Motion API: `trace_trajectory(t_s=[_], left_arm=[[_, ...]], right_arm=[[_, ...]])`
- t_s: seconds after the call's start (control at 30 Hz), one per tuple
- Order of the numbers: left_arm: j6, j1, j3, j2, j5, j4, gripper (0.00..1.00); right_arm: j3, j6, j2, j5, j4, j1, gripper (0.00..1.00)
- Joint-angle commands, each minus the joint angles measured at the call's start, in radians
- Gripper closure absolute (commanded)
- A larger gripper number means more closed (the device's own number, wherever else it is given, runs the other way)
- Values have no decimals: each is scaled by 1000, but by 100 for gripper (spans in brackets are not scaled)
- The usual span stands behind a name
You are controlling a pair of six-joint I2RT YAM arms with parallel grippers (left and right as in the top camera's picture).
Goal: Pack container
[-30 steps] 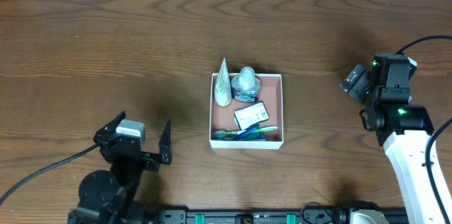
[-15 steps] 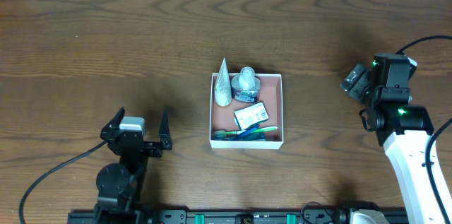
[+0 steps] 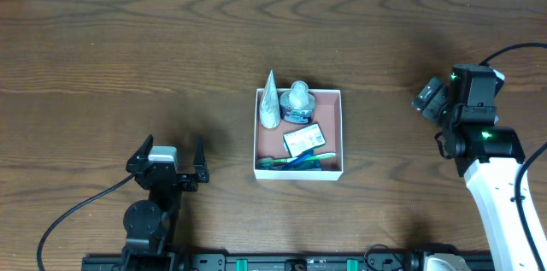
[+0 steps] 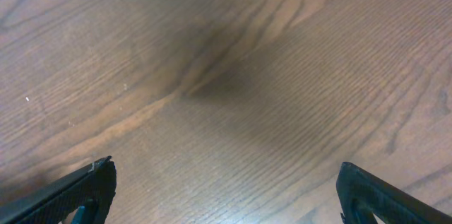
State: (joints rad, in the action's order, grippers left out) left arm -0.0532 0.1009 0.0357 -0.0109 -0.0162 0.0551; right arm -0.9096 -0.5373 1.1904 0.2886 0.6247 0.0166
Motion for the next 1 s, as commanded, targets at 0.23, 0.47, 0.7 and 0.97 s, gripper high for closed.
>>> trace_trajectory(t_s=[0.23,0.47,0.7,0.97], left_arm=[[58,-4,-32,6,1,15,2],[58,-4,-32,6,1,15,2],[58,-4,-32,6,1,15,2],[58,-4,-32,6,1,15,2]], right_arm=[[-10,0,2,18,0,9,1],[-10,0,2,18,0,9,1],[-10,0,2,18,0,9,1],[-10,0,2,18,0,9,1]])
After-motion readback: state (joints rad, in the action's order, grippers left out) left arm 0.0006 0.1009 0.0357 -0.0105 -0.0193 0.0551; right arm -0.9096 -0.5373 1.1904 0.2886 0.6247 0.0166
